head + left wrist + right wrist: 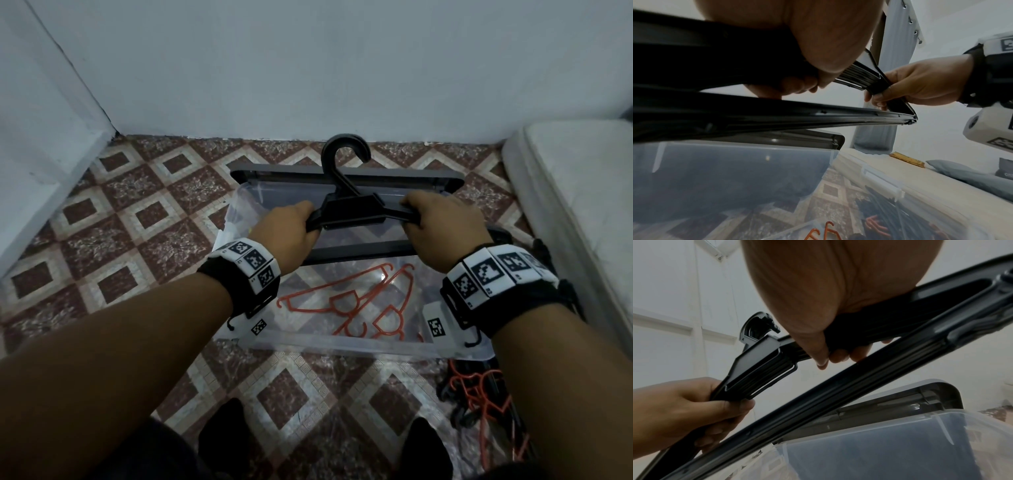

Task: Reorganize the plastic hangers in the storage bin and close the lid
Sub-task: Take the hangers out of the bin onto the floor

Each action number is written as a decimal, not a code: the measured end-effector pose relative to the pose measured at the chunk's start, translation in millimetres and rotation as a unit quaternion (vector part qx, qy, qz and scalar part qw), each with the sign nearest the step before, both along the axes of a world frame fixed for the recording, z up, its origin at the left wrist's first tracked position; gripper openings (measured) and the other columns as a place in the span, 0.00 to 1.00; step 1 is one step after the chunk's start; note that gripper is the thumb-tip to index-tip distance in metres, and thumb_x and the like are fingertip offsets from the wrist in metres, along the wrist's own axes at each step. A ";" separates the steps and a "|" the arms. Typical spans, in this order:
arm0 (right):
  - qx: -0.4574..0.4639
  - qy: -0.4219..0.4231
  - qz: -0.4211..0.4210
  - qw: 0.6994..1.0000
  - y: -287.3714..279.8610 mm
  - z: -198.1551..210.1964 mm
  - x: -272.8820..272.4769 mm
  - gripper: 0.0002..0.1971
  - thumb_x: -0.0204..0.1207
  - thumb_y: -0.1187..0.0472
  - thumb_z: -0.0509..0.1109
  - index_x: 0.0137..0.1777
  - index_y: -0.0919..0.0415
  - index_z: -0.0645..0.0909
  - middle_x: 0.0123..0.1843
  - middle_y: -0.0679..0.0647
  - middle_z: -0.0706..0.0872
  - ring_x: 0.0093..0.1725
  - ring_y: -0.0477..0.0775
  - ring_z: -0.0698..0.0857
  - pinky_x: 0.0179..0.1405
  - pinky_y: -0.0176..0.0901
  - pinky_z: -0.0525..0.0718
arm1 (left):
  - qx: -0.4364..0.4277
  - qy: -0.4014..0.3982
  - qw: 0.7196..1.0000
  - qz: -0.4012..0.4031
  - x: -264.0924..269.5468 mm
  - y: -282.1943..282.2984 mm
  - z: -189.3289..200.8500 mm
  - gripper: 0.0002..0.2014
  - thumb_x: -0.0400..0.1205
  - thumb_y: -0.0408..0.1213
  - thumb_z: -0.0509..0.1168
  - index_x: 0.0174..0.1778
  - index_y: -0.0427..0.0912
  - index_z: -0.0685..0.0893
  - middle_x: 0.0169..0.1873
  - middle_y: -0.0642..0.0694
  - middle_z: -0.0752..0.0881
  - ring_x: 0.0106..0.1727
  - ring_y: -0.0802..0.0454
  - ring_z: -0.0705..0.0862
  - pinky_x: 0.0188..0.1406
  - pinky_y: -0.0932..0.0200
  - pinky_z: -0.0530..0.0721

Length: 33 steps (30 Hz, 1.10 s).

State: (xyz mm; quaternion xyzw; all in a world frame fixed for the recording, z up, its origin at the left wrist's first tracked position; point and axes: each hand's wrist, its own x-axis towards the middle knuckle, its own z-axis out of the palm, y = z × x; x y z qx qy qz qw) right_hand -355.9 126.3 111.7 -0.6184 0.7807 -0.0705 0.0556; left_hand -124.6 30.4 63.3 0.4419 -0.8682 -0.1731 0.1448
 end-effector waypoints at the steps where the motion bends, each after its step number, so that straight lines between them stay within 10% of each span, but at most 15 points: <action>1: 0.001 -0.001 0.000 1.000 0.6 0.6 -0.1 0.09 0.81 0.53 0.61 0.59 0.45 0.76 0.55 0.51 0.86 0.57 0.62 0.81 0.59 0.62 0.74 | 0.000 -0.001 1.000 -0.002 -0.4 0.2 1.1 0.07 0.84 0.43 0.61 0.44 0.44 0.74 0.29 0.52 0.74 0.29 0.54 0.73 0.29 0.53 0.71; 22: -0.054 0.038 -0.036 0.997 5.0 17.6 -9.7 0.13 0.78 0.56 0.63 0.61 0.46 0.80 0.54 0.55 0.86 0.56 0.66 0.82 0.58 0.63 0.76 | -0.108 -0.060 0.992 -0.029 7.6 -8.8 33.0 0.08 0.81 0.51 0.61 0.44 0.50 0.74 0.37 0.51 0.76 0.36 0.49 0.74 0.35 0.55 0.69; 33: -0.072 0.055 -0.039 0.995 7.2 16.2 2.4 0.11 0.79 0.59 0.62 0.59 0.47 0.79 0.49 0.54 0.85 0.53 0.65 0.81 0.56 0.60 0.72 | -0.059 0.010 0.998 0.002 7.5 0.4 25.4 0.09 0.80 0.36 0.63 0.48 0.51 0.68 0.34 0.56 0.70 0.28 0.64 0.65 0.26 0.69 0.60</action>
